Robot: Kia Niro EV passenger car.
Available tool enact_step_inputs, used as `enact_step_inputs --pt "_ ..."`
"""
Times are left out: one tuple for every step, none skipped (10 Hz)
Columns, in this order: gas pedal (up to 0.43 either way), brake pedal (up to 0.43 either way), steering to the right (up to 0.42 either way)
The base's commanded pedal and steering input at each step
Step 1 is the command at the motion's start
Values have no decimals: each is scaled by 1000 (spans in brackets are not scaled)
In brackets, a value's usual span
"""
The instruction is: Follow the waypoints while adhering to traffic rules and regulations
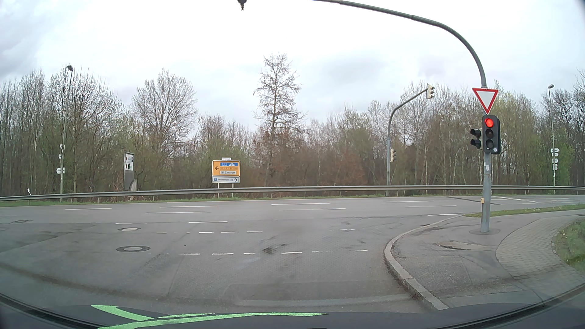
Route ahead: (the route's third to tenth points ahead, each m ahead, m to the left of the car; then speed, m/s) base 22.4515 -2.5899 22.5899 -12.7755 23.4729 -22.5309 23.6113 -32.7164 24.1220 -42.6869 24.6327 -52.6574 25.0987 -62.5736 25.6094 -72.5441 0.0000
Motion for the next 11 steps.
enact_step_inputs --pt "0 384 -4" --pt "0 390 -4" --pt "0 396 -4" --pt "0 402 -4" --pt "0 402 -4" --pt "0 409 -4" --pt "0 402 -4" --pt "0 402 -4" --pt "0 390 -4" --pt "0 372 -4" --pt "0 366 -4"
